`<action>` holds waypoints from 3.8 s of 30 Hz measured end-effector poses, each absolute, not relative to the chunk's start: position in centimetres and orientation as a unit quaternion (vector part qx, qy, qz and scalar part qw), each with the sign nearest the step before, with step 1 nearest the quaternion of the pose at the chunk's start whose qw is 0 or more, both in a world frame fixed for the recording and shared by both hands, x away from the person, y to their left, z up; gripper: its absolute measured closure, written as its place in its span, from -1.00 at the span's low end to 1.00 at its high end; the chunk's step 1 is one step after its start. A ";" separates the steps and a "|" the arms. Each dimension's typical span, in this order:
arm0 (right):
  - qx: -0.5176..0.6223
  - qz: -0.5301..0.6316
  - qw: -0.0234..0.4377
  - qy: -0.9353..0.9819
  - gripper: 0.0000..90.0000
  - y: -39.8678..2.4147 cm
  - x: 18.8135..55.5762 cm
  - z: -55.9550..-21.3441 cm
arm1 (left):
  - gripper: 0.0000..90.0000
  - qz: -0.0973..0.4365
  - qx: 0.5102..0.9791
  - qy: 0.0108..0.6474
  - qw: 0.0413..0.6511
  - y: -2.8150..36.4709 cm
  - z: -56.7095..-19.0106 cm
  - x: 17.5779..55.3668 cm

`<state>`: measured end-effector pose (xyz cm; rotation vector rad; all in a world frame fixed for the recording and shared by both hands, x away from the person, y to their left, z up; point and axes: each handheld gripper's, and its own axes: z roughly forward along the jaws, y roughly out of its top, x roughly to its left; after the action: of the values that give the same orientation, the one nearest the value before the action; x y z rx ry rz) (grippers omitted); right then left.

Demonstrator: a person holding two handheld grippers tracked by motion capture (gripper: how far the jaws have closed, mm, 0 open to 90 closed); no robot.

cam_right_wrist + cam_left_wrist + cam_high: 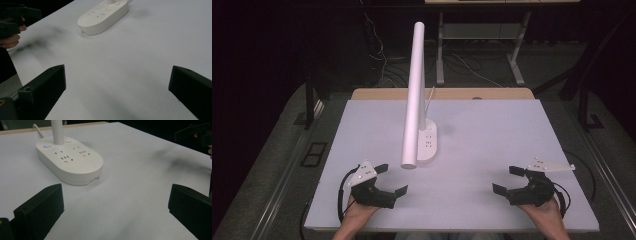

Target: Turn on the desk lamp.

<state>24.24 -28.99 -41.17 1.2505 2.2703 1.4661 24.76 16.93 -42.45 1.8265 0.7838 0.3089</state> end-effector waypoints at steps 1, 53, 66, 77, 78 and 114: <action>0.418 0.491 0.082 0.760 -0.99 -29.0 24.2 -41.2 | -1.00 0.130 0.767 0.329 0.535 16.9 -42.4 24.8; 0.398 0.480 0.046 0.780 -0.99 -27.7 26.2 -38.8 | -1.00 0.127 0.766 0.335 0.535 17.2 -42.5 24.6; 0.382 0.479 0.034 0.789 -0.99 -27.0 28.3 -37.1 | -1.00 0.126 0.766 0.334 0.535 17.2 -42.5 24.6; 0.378 0.477 0.034 0.793 -0.99 -26.3 29.8 -36.4 | -1.00 0.124 0.767 0.333 0.534 17.2 -42.5 24.7; 0.378 0.476 0.033 0.793 -0.99 -26.2 29.9 -36.3 | -1.00 0.124 0.767 0.333 0.534 17.2 -42.5 24.7; 0.368 0.478 0.023 0.797 -0.99 -22.4 34.6 -34.8 | -1.00 0.123 0.765 0.334 0.536 17.1 -42.6 24.8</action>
<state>34.63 -22.36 -34.84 1.1405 2.4677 1.4788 24.79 17.14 -42.58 1.8224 0.7956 0.2920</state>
